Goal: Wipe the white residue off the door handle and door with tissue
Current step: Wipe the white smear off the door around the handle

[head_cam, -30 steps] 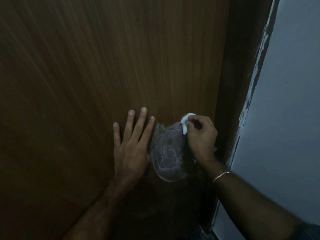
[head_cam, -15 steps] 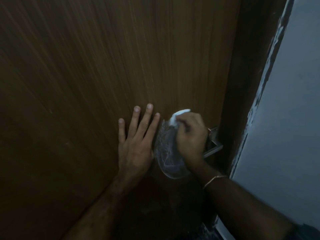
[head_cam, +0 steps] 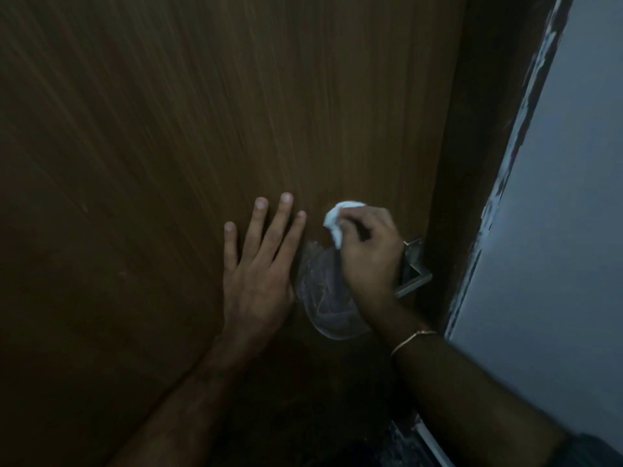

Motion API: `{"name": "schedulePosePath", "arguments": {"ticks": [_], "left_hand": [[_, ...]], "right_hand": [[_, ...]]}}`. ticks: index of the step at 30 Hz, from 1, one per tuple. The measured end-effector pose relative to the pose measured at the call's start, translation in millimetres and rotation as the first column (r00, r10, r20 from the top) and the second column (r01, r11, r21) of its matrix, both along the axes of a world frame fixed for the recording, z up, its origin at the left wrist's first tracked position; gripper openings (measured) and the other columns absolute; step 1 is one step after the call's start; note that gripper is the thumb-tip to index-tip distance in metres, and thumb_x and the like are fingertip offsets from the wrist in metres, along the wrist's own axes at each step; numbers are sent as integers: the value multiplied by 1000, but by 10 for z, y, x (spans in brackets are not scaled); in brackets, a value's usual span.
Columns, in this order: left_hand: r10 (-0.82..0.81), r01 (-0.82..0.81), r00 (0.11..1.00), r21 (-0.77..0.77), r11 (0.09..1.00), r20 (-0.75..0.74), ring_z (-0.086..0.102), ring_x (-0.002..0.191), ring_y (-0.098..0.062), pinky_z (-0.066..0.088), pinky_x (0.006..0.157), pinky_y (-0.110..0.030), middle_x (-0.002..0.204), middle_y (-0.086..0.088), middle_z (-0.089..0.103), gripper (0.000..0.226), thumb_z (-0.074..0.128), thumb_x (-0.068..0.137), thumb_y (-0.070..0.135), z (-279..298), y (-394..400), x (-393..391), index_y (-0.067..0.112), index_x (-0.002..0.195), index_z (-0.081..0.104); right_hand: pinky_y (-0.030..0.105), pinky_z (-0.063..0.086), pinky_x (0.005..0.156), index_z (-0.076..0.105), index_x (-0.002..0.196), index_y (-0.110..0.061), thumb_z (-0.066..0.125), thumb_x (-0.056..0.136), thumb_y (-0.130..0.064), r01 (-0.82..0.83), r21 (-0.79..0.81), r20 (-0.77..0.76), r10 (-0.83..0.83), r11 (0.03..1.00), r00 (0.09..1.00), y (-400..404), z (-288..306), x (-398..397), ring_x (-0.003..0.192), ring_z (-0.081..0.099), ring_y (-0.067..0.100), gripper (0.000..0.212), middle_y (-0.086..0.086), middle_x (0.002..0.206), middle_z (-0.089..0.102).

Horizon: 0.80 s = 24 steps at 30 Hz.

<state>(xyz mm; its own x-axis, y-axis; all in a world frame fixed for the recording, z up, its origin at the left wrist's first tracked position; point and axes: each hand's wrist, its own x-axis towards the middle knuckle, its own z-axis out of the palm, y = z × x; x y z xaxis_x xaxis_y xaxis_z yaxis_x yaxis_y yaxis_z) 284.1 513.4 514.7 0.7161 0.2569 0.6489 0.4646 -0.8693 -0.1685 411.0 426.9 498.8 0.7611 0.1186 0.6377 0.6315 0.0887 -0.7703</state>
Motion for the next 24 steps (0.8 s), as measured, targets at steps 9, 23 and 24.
{"name": "schedulePosePath", "arguments": {"ticks": [9,23,24], "left_hand": [[14,-13,1000,14,1000,-17,-5,153,-19,-8,117,-48,165,2,13,70,27,85,36,-12,15,-14,23,154,28],[8,-8,1000,21,1000,-6,-3,153,-19,-16,119,-42,165,1,14,69,28,87,39,0,7,-9,22,154,28],[13,-12,1000,30,999,-8,-5,153,-18,-16,119,-42,165,1,13,69,28,87,37,1,14,-12,22,154,27]], "right_hand": [[6,43,81,72,98,-10,64,88,-2,19,-6,171,-18,1000,985,3,220,132,95,56,-3,16,-2,101,61],[22,44,91,71,104,-5,68,84,3,-20,-302,490,173,953,854,22,-137,-21,100,58,20,23,10,107,65],[25,45,91,71,105,-3,69,83,4,-36,-392,506,248,919,826,-37,-260,-52,100,60,23,23,12,107,65]]}}
